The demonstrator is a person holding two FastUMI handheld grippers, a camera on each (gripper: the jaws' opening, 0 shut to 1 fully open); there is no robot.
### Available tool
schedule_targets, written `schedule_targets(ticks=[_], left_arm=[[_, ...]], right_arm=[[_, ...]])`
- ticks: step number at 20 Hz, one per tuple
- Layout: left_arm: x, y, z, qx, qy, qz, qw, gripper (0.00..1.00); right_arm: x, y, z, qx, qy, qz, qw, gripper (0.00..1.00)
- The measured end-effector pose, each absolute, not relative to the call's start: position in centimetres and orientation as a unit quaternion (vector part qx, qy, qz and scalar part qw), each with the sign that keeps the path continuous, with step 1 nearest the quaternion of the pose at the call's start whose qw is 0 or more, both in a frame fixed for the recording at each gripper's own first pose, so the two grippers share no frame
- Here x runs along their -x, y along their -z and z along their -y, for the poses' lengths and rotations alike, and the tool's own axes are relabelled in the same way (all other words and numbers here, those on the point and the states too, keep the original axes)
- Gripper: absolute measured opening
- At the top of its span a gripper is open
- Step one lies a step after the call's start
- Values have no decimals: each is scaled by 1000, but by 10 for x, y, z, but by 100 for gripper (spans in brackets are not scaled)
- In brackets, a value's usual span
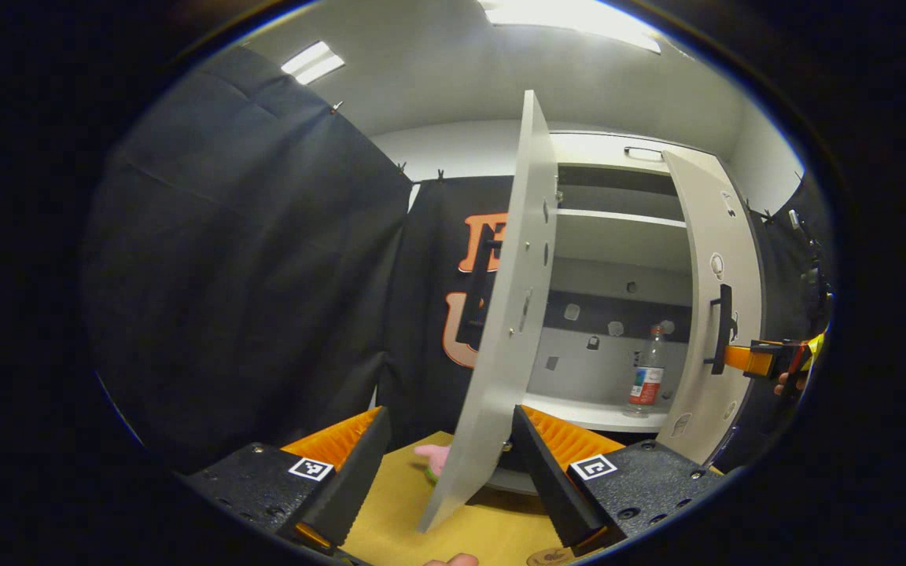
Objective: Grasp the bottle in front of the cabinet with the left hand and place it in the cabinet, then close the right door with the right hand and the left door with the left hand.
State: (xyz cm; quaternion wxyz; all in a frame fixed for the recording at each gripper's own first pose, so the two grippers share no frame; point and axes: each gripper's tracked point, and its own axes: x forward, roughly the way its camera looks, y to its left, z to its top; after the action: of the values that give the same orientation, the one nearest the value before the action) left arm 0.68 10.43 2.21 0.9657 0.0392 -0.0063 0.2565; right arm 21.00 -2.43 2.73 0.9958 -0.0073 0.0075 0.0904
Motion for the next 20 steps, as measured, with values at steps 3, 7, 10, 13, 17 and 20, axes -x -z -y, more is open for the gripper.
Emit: schedule_targets(ticks=[3, 7, 10, 13, 17, 20], left_arm=[[-4, -35, -133, -49, -289, 18, 956, 94], [-13, -48, -165, -53, -309, 24, 949, 94], [-37, -66, -181, -50, -301, 35, 952, 94], [-68, -86, -188, -28, -273, 54, 960, 94], [-89, -95, -202, -46, -270, 61, 960, 94], [-103, -91, -192, -56, -250, 53, 965, 94]], right_arm=[[-220, -25, 22, 15, -77, -2, 997, 95], [-225, -22, 19, 1, -75, -7, 997, 95], [-222, -21, 21, -10, -75, -13, 997, 95], [-210, -18, 24, -28, -73, -14, 997, 95], [-181, -3, 37, -2, -62, -24, 998, 96], [-164, 8, 33, -10, -78, -23, 997, 96]])
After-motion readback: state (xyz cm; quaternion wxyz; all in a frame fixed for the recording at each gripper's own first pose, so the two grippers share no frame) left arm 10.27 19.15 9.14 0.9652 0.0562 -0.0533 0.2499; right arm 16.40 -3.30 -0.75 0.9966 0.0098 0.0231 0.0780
